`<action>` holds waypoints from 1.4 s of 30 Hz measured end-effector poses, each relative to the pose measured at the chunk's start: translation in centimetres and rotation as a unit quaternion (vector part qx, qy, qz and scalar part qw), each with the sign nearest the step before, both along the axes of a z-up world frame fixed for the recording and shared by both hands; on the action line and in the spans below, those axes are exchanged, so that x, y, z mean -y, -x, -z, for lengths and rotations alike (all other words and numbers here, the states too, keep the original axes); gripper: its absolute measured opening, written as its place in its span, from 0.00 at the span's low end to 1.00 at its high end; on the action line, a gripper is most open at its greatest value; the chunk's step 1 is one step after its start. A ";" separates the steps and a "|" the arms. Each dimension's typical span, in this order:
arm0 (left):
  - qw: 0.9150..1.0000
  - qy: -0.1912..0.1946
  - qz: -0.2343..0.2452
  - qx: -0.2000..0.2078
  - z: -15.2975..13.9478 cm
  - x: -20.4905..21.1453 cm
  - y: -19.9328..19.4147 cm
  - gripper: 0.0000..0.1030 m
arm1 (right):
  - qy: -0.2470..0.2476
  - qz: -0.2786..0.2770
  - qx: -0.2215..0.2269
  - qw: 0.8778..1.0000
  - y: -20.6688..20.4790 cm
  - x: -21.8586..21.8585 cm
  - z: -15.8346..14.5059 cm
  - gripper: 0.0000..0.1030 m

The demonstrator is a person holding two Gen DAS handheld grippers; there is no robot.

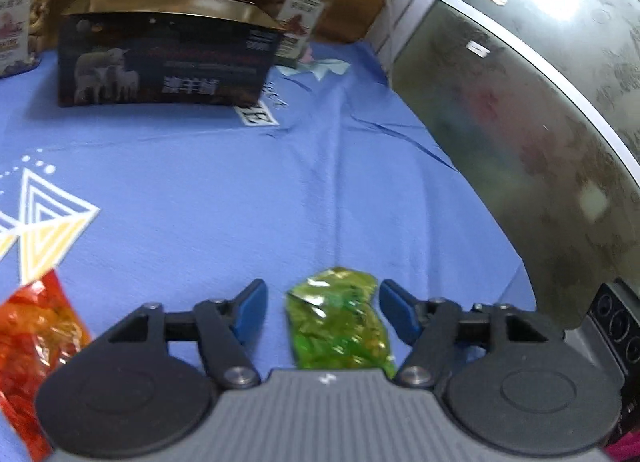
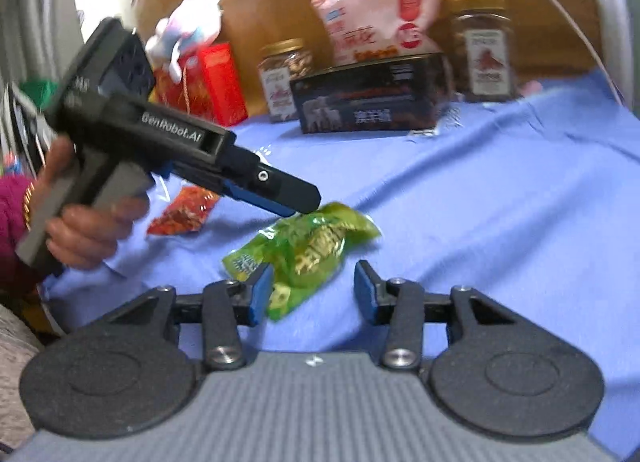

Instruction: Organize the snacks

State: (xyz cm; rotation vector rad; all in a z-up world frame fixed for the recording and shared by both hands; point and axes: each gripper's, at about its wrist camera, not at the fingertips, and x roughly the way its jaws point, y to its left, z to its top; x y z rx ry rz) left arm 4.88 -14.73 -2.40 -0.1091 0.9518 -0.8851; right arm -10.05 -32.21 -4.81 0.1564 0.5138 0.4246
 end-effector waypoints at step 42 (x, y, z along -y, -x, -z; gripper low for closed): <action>1.000 -0.006 0.001 0.014 0.3 -1.4 5.9 0.52 | 0.120 0.046 0.063 0.990 1.4 -4.3 1.6 0.82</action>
